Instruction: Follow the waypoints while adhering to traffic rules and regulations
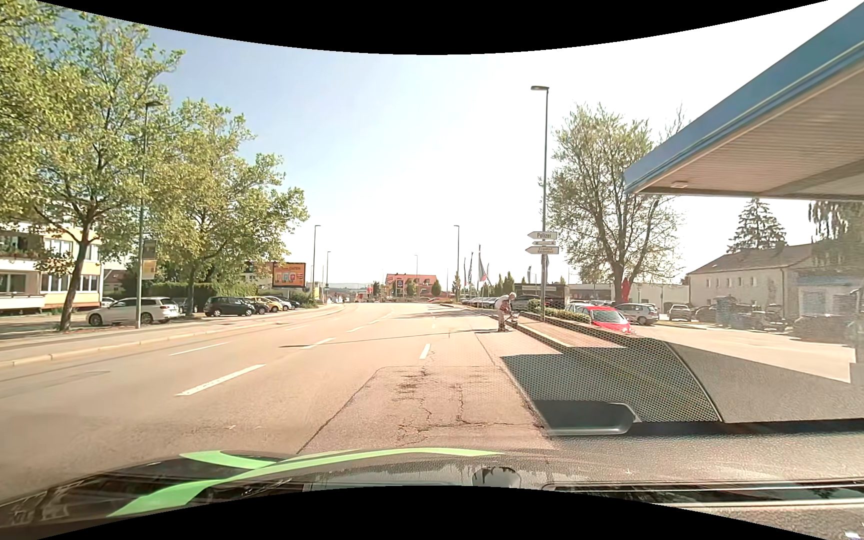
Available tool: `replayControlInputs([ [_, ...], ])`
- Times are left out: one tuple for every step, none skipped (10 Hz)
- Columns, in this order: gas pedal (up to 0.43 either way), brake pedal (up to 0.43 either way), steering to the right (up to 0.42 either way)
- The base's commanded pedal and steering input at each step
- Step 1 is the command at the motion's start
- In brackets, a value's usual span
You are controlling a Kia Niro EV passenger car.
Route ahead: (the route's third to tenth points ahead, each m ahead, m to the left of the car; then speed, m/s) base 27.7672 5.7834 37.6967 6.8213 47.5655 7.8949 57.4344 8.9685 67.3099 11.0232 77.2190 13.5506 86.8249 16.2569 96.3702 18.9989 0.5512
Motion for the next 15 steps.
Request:
replayControlInputs([
  [0.0, 0.091, 0.007],
  [0.0, 0.091, 0.007],
  [0.0, 0.091, 0.007],
  [0.0, 0.091, 0.007],
  [0.0, 0.091, 0.007],
  [0.0, 0.091, 0.007],
  [0.0, 0.085, 0.007],
  [0.0, 0.085, 0.007],
  [0.0, 0.079, 0.007],
  [0.0, 0.073, 0.007],
  [0.0, 0.067, 0.007],
  [0.0, 0.055, 0.007],
  [0.0, 0.055, 0.007],
  [0.0, 0.055, 0.007],
  [0.0, 0.055, 0.007],
])
